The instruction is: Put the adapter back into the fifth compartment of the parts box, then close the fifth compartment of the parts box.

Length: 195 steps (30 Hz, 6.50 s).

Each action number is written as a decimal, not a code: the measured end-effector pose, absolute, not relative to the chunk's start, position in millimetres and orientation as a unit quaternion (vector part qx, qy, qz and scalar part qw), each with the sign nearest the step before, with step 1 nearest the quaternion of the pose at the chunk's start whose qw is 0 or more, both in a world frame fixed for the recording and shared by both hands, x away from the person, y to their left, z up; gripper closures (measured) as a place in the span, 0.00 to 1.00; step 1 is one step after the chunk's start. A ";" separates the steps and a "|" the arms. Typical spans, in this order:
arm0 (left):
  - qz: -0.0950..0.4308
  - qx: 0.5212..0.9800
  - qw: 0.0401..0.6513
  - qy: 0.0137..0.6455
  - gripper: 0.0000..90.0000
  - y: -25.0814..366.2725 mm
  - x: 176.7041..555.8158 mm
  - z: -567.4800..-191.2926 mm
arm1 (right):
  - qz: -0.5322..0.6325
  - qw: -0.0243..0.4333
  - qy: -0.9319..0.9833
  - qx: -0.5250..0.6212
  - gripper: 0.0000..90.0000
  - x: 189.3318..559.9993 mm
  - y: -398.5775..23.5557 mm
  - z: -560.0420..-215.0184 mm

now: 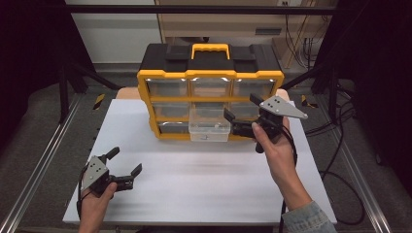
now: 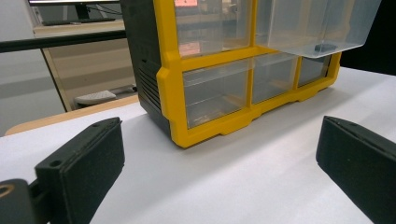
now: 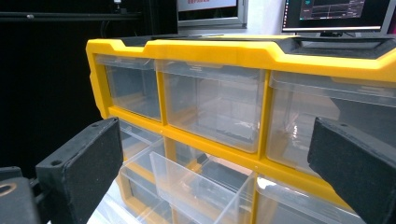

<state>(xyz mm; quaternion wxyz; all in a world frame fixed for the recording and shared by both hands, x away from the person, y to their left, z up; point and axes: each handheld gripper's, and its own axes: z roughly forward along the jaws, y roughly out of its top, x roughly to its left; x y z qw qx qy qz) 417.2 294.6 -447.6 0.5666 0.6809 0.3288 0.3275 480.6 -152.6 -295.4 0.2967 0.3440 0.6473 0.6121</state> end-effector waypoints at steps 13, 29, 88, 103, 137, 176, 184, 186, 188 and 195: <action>0.327 0.681 0.566 0.329 0.01 294.6 417.3 -447.6 | 0.612 0.298 0.646 0.346 0.04 478.1 -157.8 -296.4; 0.327 0.681 0.566 0.329 0.01 294.4 417.3 -447.7 | 0.610 0.298 0.646 0.350 0.04 475.0 -166.2 -300.7; 0.327 0.682 0.566 0.329 0.01 294.0 417.6 -448.1 | 0.591 0.305 0.641 0.383 0.04 468.8 -204.3 -328.6; 0.318 0.687 0.565 0.329 0.01 292.7 416.9 -447.7 | 0.585 0.308 0.643 0.387 0.07 462.9 -226.3 -359.0; 0.298 0.675 0.579 0.347 0.02 277.3 407.9 -436.5 | 0.575 0.294 0.651 0.398 0.04 443.7 -247.4 -416.6; 0.261 0.696 0.581 0.332 0.06 176.0 428.9 -389.7 | 0.551 0.269 0.687 0.390 0.04 434.7 -233.0 -444.8; 0.255 0.707 0.570 0.332 0.20 164.6 428.5 -386.2 | 0.552 0.269 0.685 0.392 0.04 434.4 -233.9 -444.7; 0.251 0.711 0.568 0.329 0.25 160.7 427.6 -387.0 | 0.552 0.269 0.685 0.392 0.04 434.7 -234.0 -445.0; 0.247 0.713 0.570 0.326 0.34 157.1 426.7 -388.1 | 0.552 0.269 0.685 0.392 0.04 434.3 -233.6 -444.8; 0.237 0.717 0.577 0.313 0.63 145.1 428.5 -393.6 | 0.551 0.269 0.686 0.393 0.04 434.1 -234.2 -445.0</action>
